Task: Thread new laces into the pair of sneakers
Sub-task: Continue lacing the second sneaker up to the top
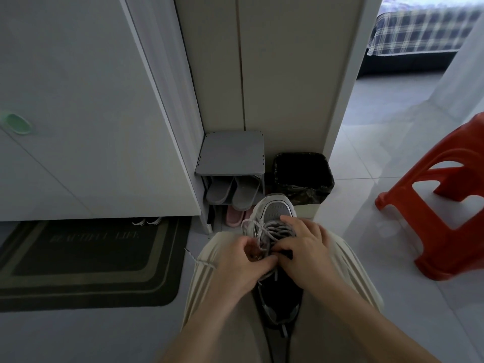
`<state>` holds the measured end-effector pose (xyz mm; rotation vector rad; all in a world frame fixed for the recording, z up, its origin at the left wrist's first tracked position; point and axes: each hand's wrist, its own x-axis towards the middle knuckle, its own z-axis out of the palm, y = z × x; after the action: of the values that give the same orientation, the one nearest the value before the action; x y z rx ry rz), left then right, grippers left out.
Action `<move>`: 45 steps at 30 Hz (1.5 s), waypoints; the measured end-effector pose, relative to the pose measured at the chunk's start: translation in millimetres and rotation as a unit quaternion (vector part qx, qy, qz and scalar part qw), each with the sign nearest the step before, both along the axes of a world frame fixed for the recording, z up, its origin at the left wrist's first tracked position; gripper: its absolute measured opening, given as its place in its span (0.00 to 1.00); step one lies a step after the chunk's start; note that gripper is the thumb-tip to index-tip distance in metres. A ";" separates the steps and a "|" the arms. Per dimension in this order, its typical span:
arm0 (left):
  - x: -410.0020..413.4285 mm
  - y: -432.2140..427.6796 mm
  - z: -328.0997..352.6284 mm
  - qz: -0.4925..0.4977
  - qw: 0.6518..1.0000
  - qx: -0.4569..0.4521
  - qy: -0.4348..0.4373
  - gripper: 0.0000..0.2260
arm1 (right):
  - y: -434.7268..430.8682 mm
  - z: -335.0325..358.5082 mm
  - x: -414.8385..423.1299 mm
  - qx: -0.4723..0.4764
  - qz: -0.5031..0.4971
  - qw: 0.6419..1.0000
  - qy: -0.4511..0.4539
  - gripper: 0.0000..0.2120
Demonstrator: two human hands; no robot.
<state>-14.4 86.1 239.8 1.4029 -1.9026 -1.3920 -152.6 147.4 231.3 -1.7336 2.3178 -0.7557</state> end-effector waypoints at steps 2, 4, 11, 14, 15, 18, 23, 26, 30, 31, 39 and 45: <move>-0.6 1.4 2.4 -0.012 1.000 0.003 0.003 0.16 | 1.6 0.6 -2.0 -0.025 -0.014 0.999 -0.014 0.02; -0.6 1.1 3.3 -0.002 1.000 -0.001 0.014 0.15 | 3.3 2.2 -3.3 -0.036 -0.014 0.999 -0.015 0.02; 4.4 -1.6 5.8 0.018 0.999 -0.001 0.028 0.13 | 28.6 7.9 -30.9 -0.095 -0.091 0.989 -0.062 0.07; 6.8 -2.0 5.5 0.023 0.999 -0.002 0.032 0.11 | 52.8 10.5 -60.0 -0.065 -0.141 0.984 -0.082 0.12; 6.9 -1.5 5.6 0.025 0.999 -0.003 0.032 0.11 | 61.6 9.5 -71.4 -0.056 -0.157 0.982 -0.082 0.13; 6.7 1.5 4.9 0.035 0.999 -0.005 0.036 0.10 | 84.2 4.5 -98.0 -0.020 -0.217 0.971 -0.096 0.18; 7.0 5.6 0.7 0.046 0.998 -0.032 0.037 0.08 | 85.9 -1.4 -91.8 0.077 -0.196 0.977 -0.030 0.06; 8.2 6.8 -0.1 0.048 0.998 -0.033 0.037 0.08 | 68.7 2.2 -76.0 0.061 -0.184 0.981 0.017 0.06; 9.0 7.3 0.1 0.048 0.998 -0.033 0.022 0.08 | 33.7 14.3 -38.7 -0.081 -0.083 0.993 0.014 0.15; 8.9 7.5 0.7 0.049 0.998 -0.036 0.018 0.08 | 25.6 14.9 -28.1 -0.091 -0.040 0.995 0.022 0.13; 12.9 8.9 5.4 0.046 0.998 -0.041 0.004 0.08 | -4.3 0.1 5.5 -0.032 0.027 0.996 0.083 0.12; 13.4 5.2 1.1 0.042 0.998 -0.045 0.009 0.07 | 19.8 5.4 -17.1 -0.085 -0.031 0.994 0.056 0.09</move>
<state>-1.0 91.4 241.0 1.4069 -1.8494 -1.2606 -169.7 167.2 236.6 -1.8241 2.4556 -0.9155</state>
